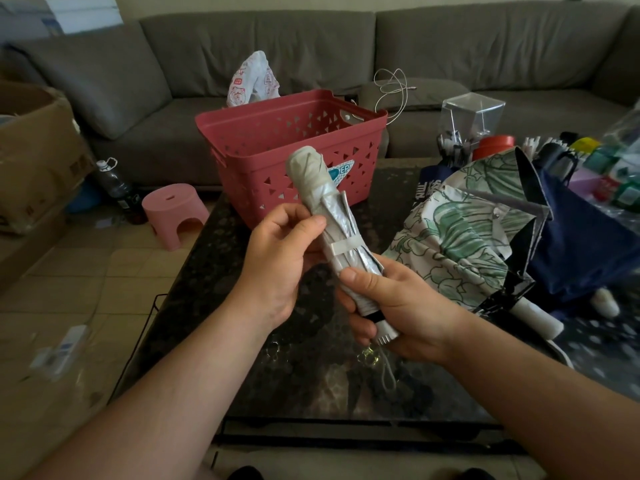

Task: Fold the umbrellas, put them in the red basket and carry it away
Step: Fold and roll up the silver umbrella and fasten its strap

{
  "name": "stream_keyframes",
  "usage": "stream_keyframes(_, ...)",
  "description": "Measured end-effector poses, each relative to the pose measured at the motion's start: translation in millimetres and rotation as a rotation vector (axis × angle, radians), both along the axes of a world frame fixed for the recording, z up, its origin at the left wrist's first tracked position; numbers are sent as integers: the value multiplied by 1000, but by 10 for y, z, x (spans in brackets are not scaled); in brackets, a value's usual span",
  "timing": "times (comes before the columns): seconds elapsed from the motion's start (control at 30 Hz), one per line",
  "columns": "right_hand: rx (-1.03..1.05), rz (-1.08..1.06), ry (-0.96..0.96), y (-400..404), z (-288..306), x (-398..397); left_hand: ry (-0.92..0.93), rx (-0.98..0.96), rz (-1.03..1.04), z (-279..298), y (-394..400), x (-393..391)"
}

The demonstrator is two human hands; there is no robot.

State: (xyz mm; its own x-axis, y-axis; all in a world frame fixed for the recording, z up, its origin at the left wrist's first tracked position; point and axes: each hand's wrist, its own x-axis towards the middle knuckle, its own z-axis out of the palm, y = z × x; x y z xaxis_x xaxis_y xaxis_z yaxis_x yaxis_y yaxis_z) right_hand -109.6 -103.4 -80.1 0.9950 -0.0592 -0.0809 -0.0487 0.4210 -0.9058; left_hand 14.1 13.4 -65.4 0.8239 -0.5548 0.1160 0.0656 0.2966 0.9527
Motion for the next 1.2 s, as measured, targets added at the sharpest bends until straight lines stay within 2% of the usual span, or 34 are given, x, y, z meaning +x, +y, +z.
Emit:
stream_keyframes(0.13,96,89,59,80,48,-14,344,-140,-213,96,-18,-4)
stream_keyframes(0.2,135,145,103,137,38,6,383,-195,-216,181,-41,44)
stream_keyframes(0.27,148,146,140,163,34,52,362,-281,-87,232,-97,160)
stream_keyframes(0.33,149,76,215,157,57,105,312,-315,136,235,-131,311)
stream_keyframes(0.4,81,-80,299,112,58,154,286,-284,345,225,-129,413)
stream_keyframes(0.47,38,-258,316,64,15,222,259,-266,471,178,-129,470)
stream_keyframes(0.67,0,-477,191,-101,194,503,81,-233,467,288,-232,674)
stream_keyframes(0.83,-219,-649,-59,-732,908,1187,-400,212,440,662,-41,1521)
stream_keyframes(0.87,-330,-673,-103,-890,1049,1394,-493,313,412,763,-3,1730)
stream_keyframes(0.9,-526,-693,-130,-1061,1168,1619,-599,445,374,892,24,1907)
stream_keyframes(0.97,-1075,-675,-110,-1382,1377,2033,-821,777,342,1102,27,2283)
stream_keyframes(1.03,-1452,-589,-51,-1611,1477,2418,-1023,1077,327,1232,-44,2624)
stream_keyframes(1.13,-1779,-477,64,-1835,1320,2964,-1142,1485,255,1319,-294,2847)
stream_keyframes(1.2,-1893,-398,166,-1918,1153,3247,-1275,1718,223,1253,-525,2883)
